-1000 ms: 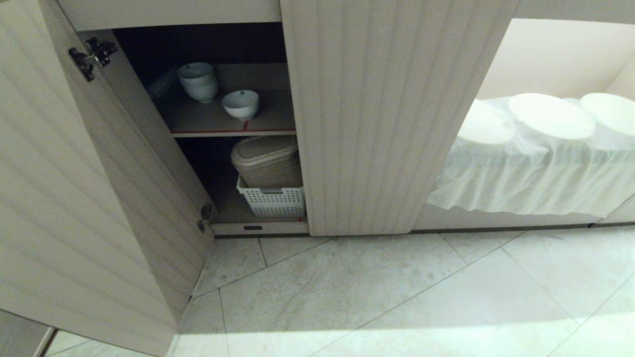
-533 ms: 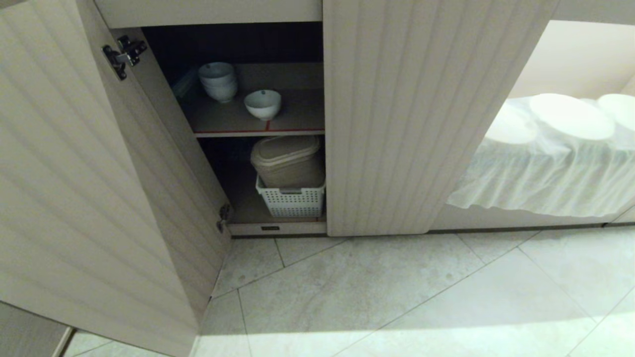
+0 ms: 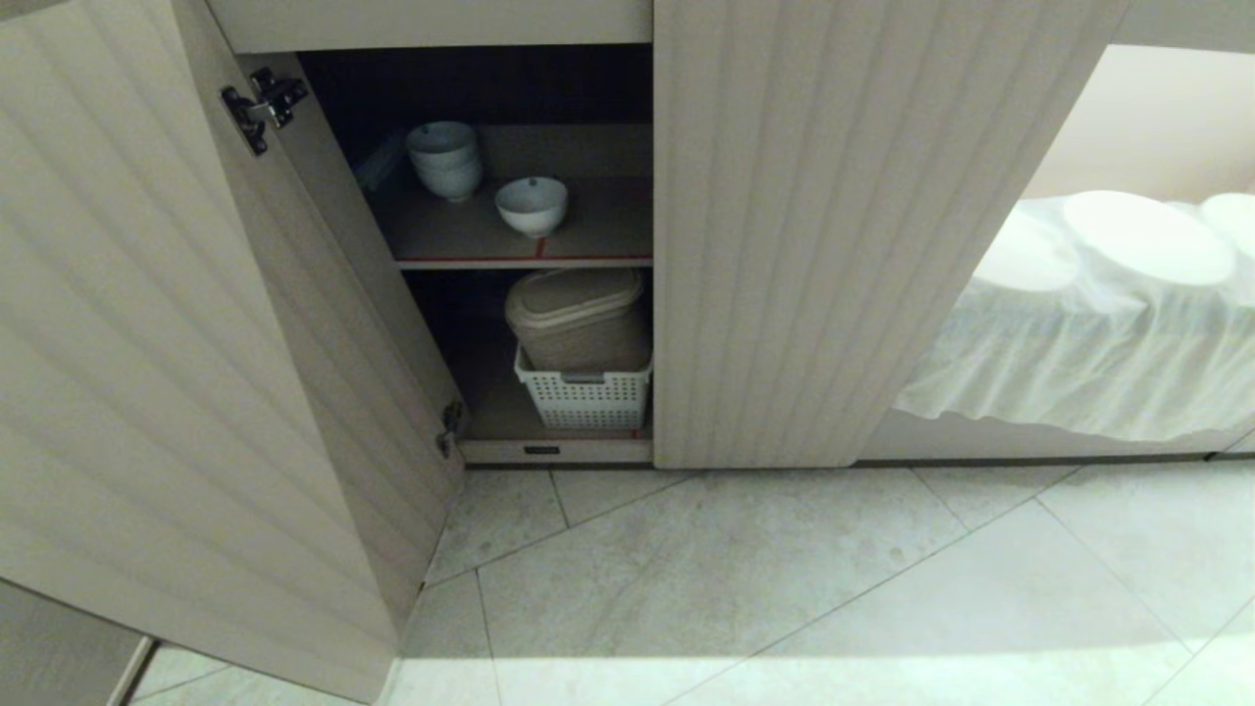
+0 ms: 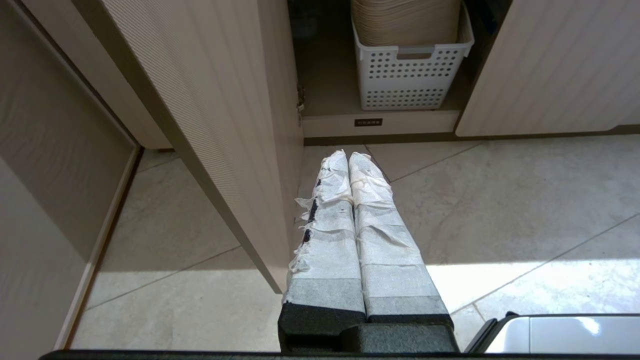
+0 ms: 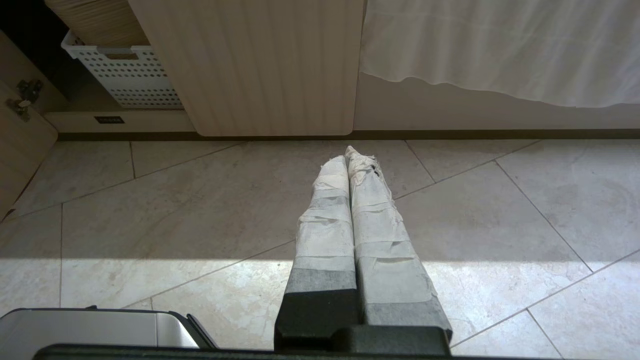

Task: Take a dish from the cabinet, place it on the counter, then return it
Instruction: Close the cabinet door

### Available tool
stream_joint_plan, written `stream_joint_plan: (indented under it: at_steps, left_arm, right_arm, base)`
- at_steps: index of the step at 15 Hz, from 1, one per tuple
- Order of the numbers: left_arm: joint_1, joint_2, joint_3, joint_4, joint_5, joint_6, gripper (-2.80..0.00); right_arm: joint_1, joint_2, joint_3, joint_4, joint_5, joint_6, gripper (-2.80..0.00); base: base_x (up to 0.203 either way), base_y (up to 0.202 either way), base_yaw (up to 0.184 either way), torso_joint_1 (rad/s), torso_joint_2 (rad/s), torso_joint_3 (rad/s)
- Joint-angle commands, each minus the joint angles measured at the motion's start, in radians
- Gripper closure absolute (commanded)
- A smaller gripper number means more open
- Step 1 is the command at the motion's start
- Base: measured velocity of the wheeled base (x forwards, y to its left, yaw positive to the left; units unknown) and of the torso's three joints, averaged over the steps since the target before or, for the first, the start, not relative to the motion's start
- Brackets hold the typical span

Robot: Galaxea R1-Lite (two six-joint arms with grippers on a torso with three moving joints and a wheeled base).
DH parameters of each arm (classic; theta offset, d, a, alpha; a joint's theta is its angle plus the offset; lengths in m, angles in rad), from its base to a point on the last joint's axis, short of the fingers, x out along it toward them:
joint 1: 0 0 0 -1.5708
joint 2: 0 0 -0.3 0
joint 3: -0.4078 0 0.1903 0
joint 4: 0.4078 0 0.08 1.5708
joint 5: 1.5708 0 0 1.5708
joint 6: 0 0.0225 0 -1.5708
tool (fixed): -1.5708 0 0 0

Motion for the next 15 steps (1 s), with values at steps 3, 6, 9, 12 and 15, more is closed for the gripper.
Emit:
stream_joint_plan:
  at_steps: [3, 6, 9, 12, 15]
  left_arm:
    - [0.000, 0.000, 0.000, 0.000, 0.003, 0.001, 0.00]
    - [0.000, 0.000, 0.000, 0.000, 0.003, 0.001, 0.00]
    - [0.000, 0.000, 0.000, 0.000, 0.003, -0.001, 0.00]
    - [0.000, 0.000, 0.000, 0.000, 0.003, -0.001, 0.00]
    - [0.000, 0.000, 0.000, 0.000, 0.003, -0.001, 0.00]
  right_arm:
    - [0.002, 0.000, 0.000, 0.000, 0.000, 0.000, 0.00]
    - [0.000, 0.000, 0.000, 0.000, 0.000, 0.000, 0.00]
    - [0.000, 0.000, 0.000, 0.000, 0.000, 0.000, 0.00]
    - [0.000, 0.000, 0.000, 0.000, 0.000, 0.000, 0.00]
    - [0.000, 0.000, 0.000, 0.000, 0.000, 0.000, 0.00]
  base:
    - [0.000, 0.000, 0.000, 0.000, 0.00, 0.000]
    - [0.000, 0.000, 0.000, 0.000, 0.00, 0.000]
    - [0.000, 0.000, 0.000, 0.000, 0.00, 0.000]
    - [0.001, 0.050, -0.008, 0.002, 0.00, 0.003]
    - [0.001, 0.190, -0.004, 0.005, 0.00, 0.004]
